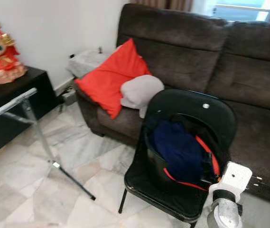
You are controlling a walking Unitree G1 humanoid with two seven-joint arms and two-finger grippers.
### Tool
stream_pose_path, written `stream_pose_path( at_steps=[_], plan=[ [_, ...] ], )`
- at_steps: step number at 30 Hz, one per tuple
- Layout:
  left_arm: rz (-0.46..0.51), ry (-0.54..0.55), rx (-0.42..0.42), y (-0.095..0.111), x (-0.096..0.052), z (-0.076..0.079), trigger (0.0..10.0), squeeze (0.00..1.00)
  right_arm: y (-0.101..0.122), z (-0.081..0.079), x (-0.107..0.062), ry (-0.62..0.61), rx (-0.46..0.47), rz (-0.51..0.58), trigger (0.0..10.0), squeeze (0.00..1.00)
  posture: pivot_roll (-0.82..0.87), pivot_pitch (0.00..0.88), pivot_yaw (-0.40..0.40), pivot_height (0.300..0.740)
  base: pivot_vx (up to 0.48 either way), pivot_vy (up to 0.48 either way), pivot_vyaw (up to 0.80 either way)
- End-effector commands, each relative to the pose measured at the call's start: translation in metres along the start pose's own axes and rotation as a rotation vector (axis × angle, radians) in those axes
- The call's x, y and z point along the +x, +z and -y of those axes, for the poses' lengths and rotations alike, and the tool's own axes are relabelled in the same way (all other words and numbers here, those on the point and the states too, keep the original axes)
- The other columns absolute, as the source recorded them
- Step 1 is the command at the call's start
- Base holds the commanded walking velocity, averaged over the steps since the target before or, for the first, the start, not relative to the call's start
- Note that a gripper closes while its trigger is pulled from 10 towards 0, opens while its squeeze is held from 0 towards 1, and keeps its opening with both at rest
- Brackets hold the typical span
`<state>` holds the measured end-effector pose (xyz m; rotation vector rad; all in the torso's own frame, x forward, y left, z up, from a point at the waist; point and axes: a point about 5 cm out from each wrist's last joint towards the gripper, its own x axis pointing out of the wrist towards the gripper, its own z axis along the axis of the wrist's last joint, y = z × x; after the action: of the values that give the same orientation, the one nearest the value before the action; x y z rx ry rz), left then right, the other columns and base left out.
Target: Hang hanger
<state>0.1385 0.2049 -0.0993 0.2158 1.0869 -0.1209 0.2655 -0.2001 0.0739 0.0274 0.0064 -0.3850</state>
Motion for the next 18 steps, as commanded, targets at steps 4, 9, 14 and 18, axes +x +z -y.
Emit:
stream_pose_path(
  at_steps=[4, 9, 14, 18],
  plan=[
    [-0.019, -0.051, 0.023, -0.004, 0.000, 0.013, 10.0, 0.00, 0.001, -0.001, 0.000, -0.002, -0.004, 0.005, 10.0, 0.00, 0.01, 0.051, 0.023, 0.740, 0.000, -0.099, -0.75],
    [-0.020, -0.042, 0.005, -0.005, 0.000, 0.012, 10.0, 0.00, 0.004, -0.002, 0.001, 0.004, -0.006, 0.017, 10.0, 0.00, 0.01, 0.052, 0.023, 0.740, 0.000, -0.236, -0.25],
    [-0.020, -0.045, 0.008, -0.005, 0.000, 0.012, 10.0, 0.00, 0.010, -0.007, 0.003, 0.039, 0.033, 0.024, 10.0, 0.00, 0.00, 0.052, 0.023, 0.740, 0.000, 0.000, 0.00],
    [-0.020, -0.046, 0.009, -0.005, 0.000, 0.012, 10.0, 0.00, 0.017, -0.010, 0.003, 0.053, 0.103, 0.027, 10.0, 0.00, 0.00, 0.052, 0.023, 0.740, 0.000, 0.000, 0.00]
  ],
)
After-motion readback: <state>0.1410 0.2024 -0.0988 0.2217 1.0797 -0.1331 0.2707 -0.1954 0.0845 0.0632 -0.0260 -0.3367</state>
